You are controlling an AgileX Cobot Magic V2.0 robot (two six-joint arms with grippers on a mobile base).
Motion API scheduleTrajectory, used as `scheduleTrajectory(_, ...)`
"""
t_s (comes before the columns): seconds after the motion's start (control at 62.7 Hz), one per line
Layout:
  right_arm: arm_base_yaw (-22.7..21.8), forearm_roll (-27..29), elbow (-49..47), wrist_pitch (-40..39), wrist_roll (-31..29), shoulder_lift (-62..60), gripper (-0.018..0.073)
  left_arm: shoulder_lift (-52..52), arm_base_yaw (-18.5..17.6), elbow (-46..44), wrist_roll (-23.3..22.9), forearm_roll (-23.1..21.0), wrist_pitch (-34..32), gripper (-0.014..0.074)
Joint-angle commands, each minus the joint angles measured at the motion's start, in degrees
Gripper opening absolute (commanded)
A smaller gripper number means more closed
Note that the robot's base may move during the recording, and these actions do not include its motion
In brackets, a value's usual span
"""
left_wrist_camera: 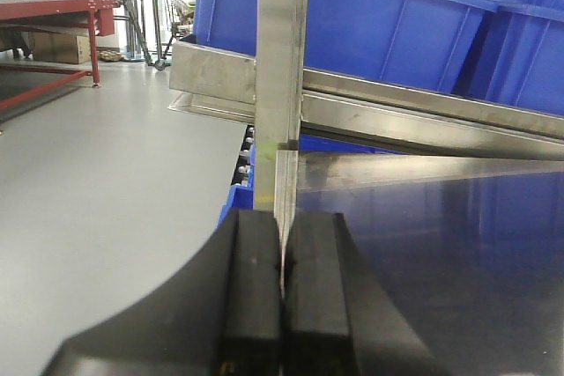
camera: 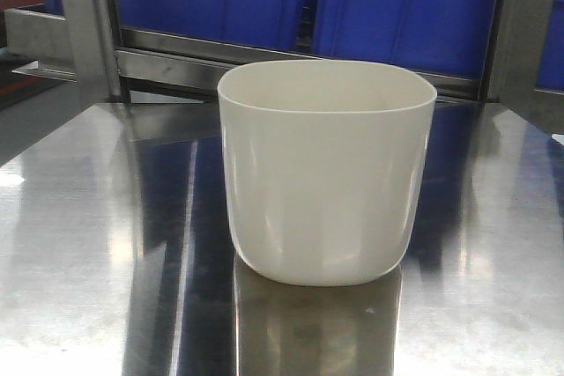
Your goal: Move white bin to right shelf second layer
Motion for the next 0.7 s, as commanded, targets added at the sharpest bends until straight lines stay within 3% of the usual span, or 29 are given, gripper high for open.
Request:
scheduleTrajectory(0.0,-0.32,-0.35,-0.94,-4.97,-0.33,-1.08,0.0055,-0.18,-0.32,2.11,-0.56,-0.53,-4.93,0.0085)
scheduleTrajectory(0.686,-0.32,-0.35,-0.94,-4.97,-0.33,-1.08,0.0055,-0.18,-0.32,2.11,-0.56,-0.53,-4.93,0.0085)
